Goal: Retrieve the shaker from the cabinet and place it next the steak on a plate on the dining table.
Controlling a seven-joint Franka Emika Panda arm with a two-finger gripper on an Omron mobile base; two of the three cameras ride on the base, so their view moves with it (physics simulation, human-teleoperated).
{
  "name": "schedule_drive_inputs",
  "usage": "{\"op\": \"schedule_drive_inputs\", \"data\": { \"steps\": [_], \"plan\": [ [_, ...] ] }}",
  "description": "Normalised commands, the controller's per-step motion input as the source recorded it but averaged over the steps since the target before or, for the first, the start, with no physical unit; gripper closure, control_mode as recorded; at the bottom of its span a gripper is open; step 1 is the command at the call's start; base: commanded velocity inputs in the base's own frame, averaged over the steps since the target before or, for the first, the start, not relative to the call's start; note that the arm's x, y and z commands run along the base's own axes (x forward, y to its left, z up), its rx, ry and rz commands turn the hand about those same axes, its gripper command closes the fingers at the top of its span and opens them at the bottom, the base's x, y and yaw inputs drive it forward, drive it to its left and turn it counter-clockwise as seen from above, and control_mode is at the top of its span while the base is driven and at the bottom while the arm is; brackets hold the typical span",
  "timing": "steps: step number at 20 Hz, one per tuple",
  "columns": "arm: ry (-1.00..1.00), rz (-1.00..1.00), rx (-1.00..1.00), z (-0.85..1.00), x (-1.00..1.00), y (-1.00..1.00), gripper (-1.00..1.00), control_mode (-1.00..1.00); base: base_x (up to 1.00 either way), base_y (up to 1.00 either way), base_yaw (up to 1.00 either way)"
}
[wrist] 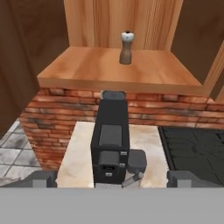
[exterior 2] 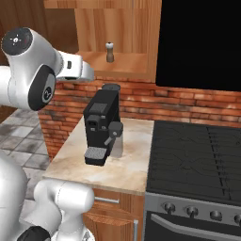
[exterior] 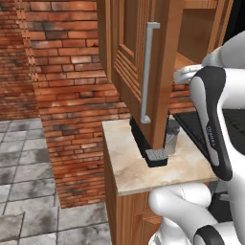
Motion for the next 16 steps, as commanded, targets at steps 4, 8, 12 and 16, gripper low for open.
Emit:
{"op": "schedule_drive_inputs", "data": {
  "steps": [4,8,12,16],
  "plan": [
    [-0.01,0.00,0.00,0.16,0.23,0.00,-1.00,-1.00,0.00,0.00,0.00],
    [0.00,0.00,0.00,0.01,0.28,-0.01,-1.00,-1.00,0.00,0.00,0.00],
    [-0.03,0.01,0.00,0.00,0.35,-0.01,-1.00,-1.00,0.00,0.00,0.00],
    [-0.14,0.03,0.00,0.00,0.28,-0.03,-1.00,-1.00,0.00,0.00,0.00]
  ]
}}
